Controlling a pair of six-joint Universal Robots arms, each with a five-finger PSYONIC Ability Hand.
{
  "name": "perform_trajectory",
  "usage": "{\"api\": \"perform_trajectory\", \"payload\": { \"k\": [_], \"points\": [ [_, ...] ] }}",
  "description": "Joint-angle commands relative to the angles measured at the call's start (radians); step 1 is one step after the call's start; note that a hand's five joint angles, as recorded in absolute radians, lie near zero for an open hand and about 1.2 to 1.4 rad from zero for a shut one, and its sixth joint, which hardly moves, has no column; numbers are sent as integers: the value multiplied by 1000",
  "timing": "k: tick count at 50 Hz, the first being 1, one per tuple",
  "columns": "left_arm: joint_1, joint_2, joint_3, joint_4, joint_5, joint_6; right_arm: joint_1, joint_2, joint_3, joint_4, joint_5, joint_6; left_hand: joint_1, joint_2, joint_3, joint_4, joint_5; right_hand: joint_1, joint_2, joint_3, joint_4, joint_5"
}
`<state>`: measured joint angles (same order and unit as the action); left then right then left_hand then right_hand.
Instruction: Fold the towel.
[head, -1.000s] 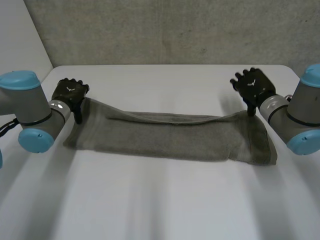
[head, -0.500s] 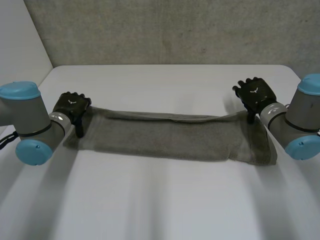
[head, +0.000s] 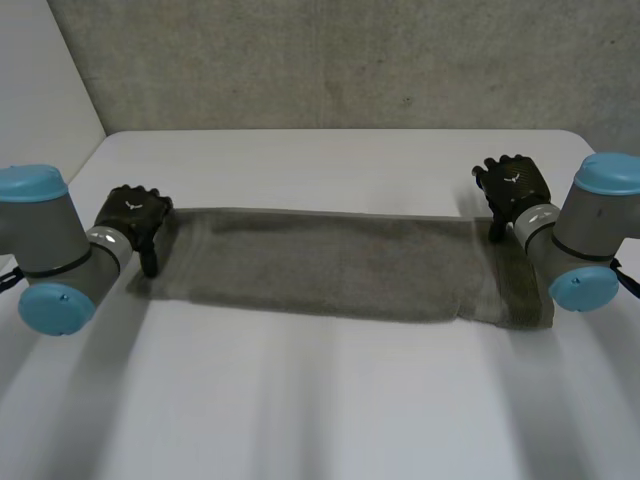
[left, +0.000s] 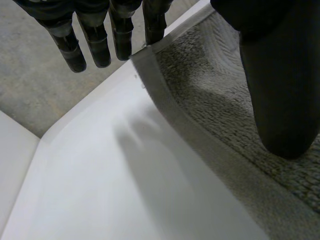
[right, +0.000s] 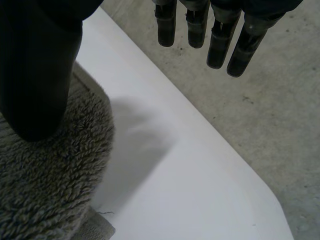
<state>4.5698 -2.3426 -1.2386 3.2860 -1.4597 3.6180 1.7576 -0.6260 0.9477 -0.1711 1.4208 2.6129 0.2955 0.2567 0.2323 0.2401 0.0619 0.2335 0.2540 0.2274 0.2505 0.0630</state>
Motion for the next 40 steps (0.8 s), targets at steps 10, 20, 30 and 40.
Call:
{"api": "perform_trajectory", "payload": {
  "k": [10,20,30,40],
  "points": [
    [24,221,-237,12,28,1,-4,-403,460,-1,-5,21,-70,-32,-58,-66,-11,-59,-79,-53,-76,-63],
    [81,338,-438,61,119,10,-40,-624,747,32,-10,46,-56,-17,-58,-66,3,-59,-79,-53,-76,-63],
    [77,355,-515,119,117,8,-73,-600,832,32,-8,56,-38,1,-58,-66,21,-2,-23,-53,-76,-6],
    [70,332,-582,239,114,10,-89,-537,859,-20,-22,58,-3,36,-58,-66,56,238,218,-53,-76,234]
  ]
}}
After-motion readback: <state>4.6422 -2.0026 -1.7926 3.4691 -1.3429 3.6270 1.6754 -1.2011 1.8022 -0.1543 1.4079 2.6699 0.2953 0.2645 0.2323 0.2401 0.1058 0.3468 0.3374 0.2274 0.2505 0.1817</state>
